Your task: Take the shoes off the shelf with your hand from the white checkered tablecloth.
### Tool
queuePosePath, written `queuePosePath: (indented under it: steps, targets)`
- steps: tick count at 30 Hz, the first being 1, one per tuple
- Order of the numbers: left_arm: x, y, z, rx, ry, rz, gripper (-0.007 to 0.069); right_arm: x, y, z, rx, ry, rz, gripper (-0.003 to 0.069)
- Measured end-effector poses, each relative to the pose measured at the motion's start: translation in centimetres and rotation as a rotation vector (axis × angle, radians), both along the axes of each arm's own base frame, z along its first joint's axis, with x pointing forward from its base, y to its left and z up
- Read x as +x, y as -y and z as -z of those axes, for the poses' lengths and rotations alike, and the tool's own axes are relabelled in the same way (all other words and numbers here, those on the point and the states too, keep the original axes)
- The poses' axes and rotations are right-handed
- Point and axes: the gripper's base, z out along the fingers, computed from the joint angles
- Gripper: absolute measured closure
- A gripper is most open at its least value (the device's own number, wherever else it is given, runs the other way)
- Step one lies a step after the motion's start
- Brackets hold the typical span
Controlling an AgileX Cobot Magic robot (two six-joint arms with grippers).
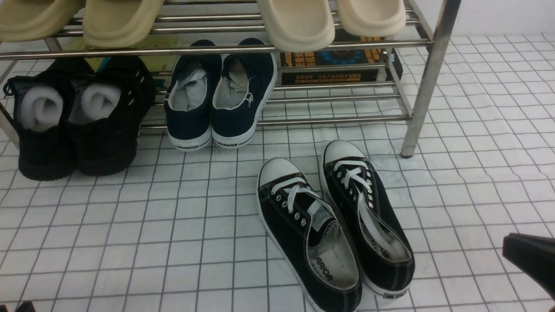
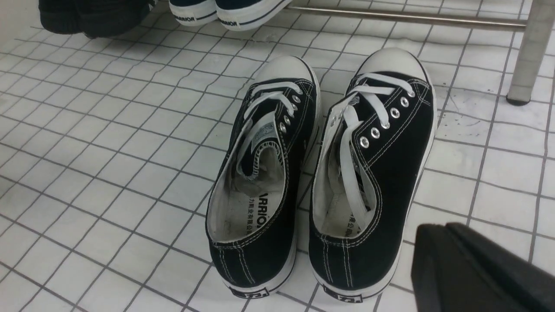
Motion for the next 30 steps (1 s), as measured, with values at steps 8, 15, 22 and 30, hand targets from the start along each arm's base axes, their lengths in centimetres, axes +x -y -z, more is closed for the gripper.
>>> queuePosePath:
  steps: [8, 15, 22, 30]
  targets:
    - [0.0, 0.0, 0.0, 0.0, 0.0, 0.0, 0.0384, -0.4, 0.2, 0.4, -0.005, 0.015, -0.008, 0.0655]
    - [0.0, 0.0, 0.0, 0.001, 0.0, 0.0, 0.0384, -1.5, 2.2, 3.0, -0.09, 0.195, 0.051, 0.0649]
    - [0.0, 0.0, 0.0, 0.001, 0.0, 0.0, 0.0384, -3.6, 5.5, 8.5, -0.193, 0.276, 0.352, 0.0643]
    - [0.0, 0.0, 0.0, 0.001, 0.0, 0.0, 0.0384, -4.2, 6.3, 9.3, -0.203, 0.197, 0.503, 0.0634]
